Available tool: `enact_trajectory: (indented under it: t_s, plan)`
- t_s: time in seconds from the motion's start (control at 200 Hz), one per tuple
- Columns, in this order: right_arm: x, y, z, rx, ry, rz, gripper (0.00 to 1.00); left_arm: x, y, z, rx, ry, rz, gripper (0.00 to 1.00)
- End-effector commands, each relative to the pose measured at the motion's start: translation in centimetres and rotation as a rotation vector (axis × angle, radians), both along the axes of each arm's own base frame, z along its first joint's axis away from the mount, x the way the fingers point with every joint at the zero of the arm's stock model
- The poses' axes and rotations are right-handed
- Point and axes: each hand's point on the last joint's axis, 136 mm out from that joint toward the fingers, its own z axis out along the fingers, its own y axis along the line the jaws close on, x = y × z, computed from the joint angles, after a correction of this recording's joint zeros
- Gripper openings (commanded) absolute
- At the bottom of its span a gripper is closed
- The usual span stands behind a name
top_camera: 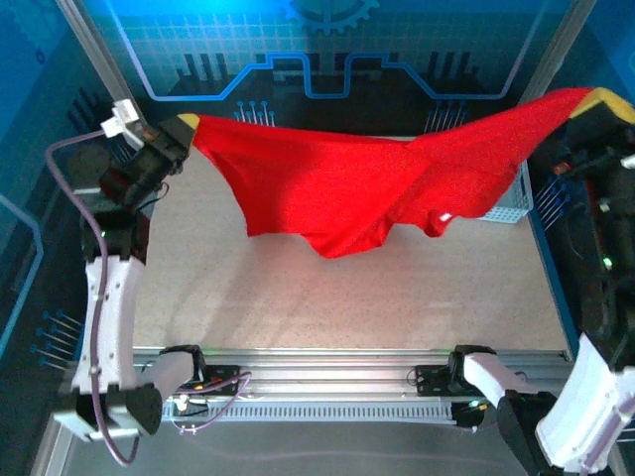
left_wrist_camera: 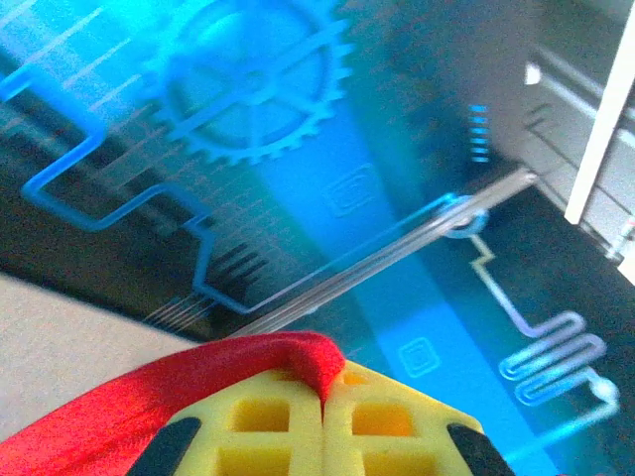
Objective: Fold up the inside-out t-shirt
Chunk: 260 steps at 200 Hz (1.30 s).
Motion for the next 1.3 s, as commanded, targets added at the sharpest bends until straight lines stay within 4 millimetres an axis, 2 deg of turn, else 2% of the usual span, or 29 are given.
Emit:
enact_trajectory:
  t_s: [0.0, 0.05, 0.105, 0.24, 0.445, 0.52, 0.605, 0.725, 0.78, 0.865, 0.95, 0.991, 1.026, 1.136, 1.226, 1.296]
  plan:
    - [-3.7, 0.7, 2.9, -0.088, -0.118, -0.015, 0.0, -2.8, 0.3, 2.4, 0.03, -0.128, 0.047, 0.0]
    - [-3.6, 0.7, 3.3, -0.097, -0.128, -0.02, 0.0, -3.2, 0.4, 2.7, 0.042, -0.145, 0.063, 0.0]
    - [-2.5, 0.6, 3.4, -0.111, -0.118, -0.023, 0.0, -2.8, 0.6, 2.4, 0.047, -0.129, 0.079, 0.0]
    - [2.7, 0.9, 2.9, -0.146, -0.06, 0.023, 0.0, 0.0, 0.9, 1.1, 0.065, -0.051, 0.07, 0.0]
    - [13.5, 1.2, 0.1, -0.152, 0.081, 0.12, 0.0, 6.8, 1.7, -2.8, 0.106, 0.13, 0.044, 0.0]
    - [16.7, 1.5, -1.0, -0.153, 0.109, 0.159, 0.0, 9.5, 2.4, -5.1, 0.105, 0.22, 0.05, 0.0]
    - [20.6, 1.8, -2.4, -0.147, 0.136, 0.209, 0.0, 12.4, 2.8, -6.7, 0.098, 0.27, 0.042, 0.0]
    - [25.0, 2.7, -3.7, -0.14, 0.144, 0.292, 0.0, 15.9, 3.3, -6.6, 0.072, 0.264, 0.025, 0.0]
    - [26.6, 2.8, -3.8, -0.131, 0.14, 0.319, 0.0, 17.3, 3.6, -5.4, 0.069, 0.24, 0.021, 0.0]
    - [27.5, 3.5, -2.5, -0.135, 0.089, 0.375, 0.0, 19.0, 4.3, -3.1, 0.063, 0.199, 0.012, 0.0]
    - [27.1, 3.8, 0.0, -0.123, -0.006, 0.421, 0.0, 19.8, 5.5, 0.7, 0.063, 0.121, 0.025, 0.0]
    - [26.2, 3.6, 1.7, -0.11, -0.07, 0.431, 0.0, 20.3, 6.4, 1.6, 0.054, 0.103, 0.035, 0.0]
    - [25.4, 3.3, 3.0, -0.1, -0.12, 0.438, 0.0, 20.2, 7.0, 3.2, 0.052, 0.067, 0.043, 0.0]
    - [22.5, 1.8, 6.2, -0.063, -0.24, 0.442, 0.0, 19.0, 9.0, 7.3, 0.028, -0.042, 0.061, 0.0]
    - [20.4, 1.9, 7.3, -0.088, -0.265, 0.435, 0.0, 17.7, 9.8, 8.4, 0.036, -0.081, 0.065, 0.0]
    - [19.3, 3.0, 7.0, -0.13, -0.237, 0.467, 0.0, 16.7, 9.8, 7.8, 0.055, -0.09, 0.061, 0.0]
